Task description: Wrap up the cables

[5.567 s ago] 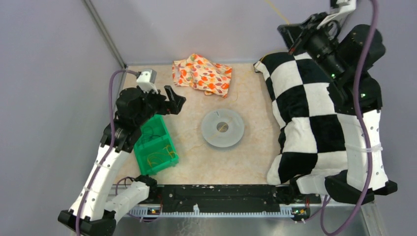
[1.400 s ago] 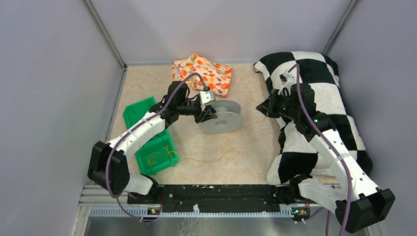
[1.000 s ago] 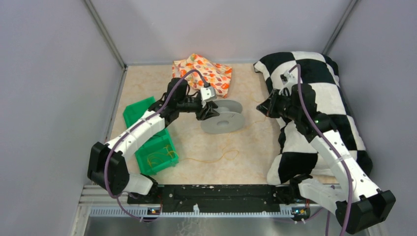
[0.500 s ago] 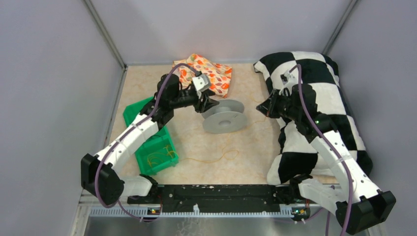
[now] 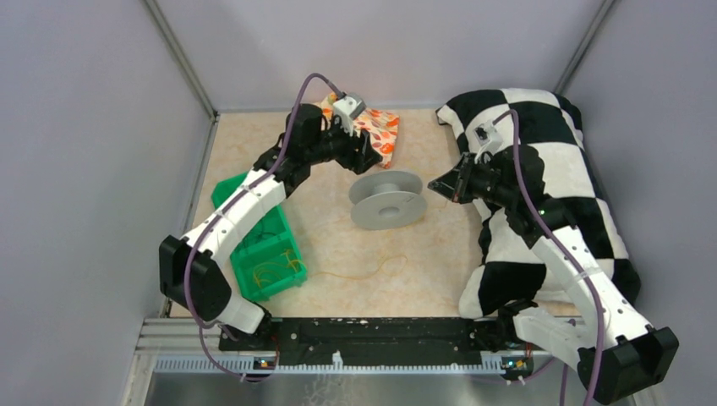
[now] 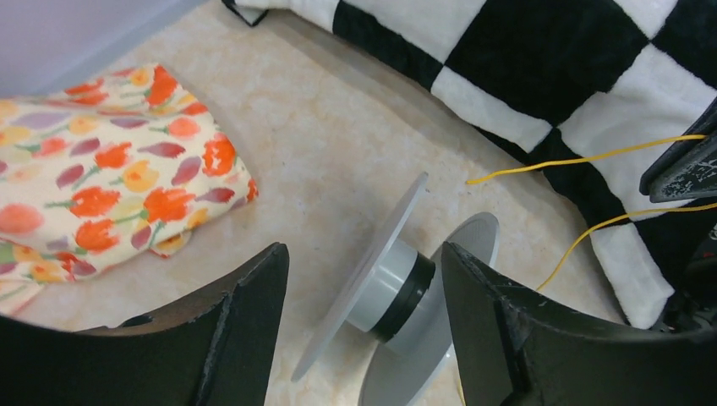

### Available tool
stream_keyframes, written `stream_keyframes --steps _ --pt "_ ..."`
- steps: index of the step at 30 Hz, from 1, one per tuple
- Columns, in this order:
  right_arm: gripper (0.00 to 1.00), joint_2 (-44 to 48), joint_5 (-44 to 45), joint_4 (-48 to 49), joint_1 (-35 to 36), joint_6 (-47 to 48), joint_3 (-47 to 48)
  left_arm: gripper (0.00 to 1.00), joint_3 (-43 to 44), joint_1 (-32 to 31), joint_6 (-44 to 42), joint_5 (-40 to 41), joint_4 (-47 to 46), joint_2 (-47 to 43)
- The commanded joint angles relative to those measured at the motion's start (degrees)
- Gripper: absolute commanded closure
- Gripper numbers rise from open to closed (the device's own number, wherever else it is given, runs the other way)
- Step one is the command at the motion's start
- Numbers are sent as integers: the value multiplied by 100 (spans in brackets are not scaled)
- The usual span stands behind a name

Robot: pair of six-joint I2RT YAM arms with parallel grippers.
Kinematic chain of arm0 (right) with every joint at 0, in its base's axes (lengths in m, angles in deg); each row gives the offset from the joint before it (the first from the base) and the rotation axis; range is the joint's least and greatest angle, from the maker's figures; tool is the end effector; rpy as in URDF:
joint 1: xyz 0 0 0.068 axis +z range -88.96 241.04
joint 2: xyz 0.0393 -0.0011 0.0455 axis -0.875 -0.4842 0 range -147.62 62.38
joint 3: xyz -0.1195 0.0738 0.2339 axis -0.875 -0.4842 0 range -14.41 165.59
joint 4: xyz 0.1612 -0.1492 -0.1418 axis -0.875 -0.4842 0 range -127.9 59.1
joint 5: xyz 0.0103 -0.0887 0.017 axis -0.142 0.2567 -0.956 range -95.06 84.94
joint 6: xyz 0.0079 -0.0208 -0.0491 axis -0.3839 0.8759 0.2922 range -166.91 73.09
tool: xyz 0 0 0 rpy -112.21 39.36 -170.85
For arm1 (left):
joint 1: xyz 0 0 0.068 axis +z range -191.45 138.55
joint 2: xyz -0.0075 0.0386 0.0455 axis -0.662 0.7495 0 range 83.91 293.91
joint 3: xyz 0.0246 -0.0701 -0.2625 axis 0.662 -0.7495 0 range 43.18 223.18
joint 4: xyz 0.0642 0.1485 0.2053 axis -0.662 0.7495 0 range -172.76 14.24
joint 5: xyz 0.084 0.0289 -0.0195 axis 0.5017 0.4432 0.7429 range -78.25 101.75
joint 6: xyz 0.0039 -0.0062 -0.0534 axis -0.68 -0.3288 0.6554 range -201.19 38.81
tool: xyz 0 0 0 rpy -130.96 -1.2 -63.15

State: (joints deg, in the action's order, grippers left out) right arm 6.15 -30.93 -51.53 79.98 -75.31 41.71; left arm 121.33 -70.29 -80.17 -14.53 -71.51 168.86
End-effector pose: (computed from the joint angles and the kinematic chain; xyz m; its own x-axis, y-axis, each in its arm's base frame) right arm 0.2007 0.0852 0.3550 -0.6170 0.2407 -0.7492 -0.4372 0.6867 0.5807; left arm 0.2970 -0.1816 0.3743 -0.2855 0.1390 -0.9483 0.7963 0.5849 -0.1540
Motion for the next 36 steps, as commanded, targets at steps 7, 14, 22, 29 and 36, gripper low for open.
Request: stream_keyframes --steps 7,14,22,29,36 --pt "100 -232 -1158 1697 4 -221 -576 19 338 82 203 -644 398 190" --pt "100 -648 -1522 2363 207 -79 -689 17 472 125 223 -1103 707 426" --pt "100 -1080 -1502 2288 224 479 -540 16 541 150 99 -1138 724 556" --pt "100 -1507 -1654 2355 211 719 -384 16 633 170 17 -1240 792 727" --pt "100 -1745 -1669 2657 182 621 -313 16 498 177 -58 -1300 693 790"
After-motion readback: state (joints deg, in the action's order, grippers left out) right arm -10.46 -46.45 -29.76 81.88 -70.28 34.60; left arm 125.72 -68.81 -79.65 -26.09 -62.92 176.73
